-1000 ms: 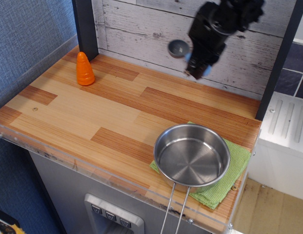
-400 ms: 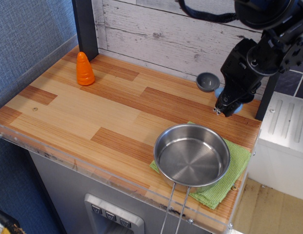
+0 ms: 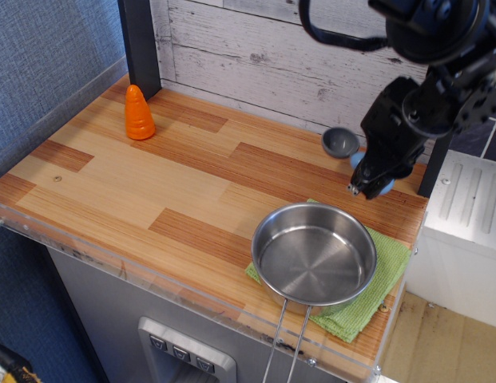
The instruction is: Take the spoon and place it above the silver vessel.
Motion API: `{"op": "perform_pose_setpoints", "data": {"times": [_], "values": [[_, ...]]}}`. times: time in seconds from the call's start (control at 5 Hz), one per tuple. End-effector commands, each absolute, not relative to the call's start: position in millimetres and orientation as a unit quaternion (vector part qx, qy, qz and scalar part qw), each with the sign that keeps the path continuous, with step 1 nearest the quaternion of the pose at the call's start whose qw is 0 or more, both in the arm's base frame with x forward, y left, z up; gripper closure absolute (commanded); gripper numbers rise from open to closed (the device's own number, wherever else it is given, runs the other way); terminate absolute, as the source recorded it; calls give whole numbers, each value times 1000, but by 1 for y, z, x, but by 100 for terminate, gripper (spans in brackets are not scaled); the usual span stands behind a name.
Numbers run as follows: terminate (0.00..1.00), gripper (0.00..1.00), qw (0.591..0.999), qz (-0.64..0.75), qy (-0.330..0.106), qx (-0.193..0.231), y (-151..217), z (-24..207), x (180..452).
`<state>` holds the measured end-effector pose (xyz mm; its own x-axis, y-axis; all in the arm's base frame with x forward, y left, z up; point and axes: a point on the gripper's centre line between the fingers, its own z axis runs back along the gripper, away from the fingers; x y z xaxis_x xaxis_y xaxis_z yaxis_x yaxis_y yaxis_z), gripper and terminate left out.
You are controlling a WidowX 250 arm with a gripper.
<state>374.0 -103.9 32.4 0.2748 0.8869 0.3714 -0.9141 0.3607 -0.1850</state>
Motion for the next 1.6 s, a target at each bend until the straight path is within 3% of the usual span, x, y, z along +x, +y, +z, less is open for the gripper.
{"op": "perform_pose_setpoints", "data": {"times": [0.0,0.4,0.6,1.4], "values": [[0,100,797,563,-216,25,-98,37,380],[0,100,799,567,-199,20,-94,33,380],[0,0,796,575,-187,21,-92,35,376],[0,0,801,562,-208,-7,-90,62,379]]}}
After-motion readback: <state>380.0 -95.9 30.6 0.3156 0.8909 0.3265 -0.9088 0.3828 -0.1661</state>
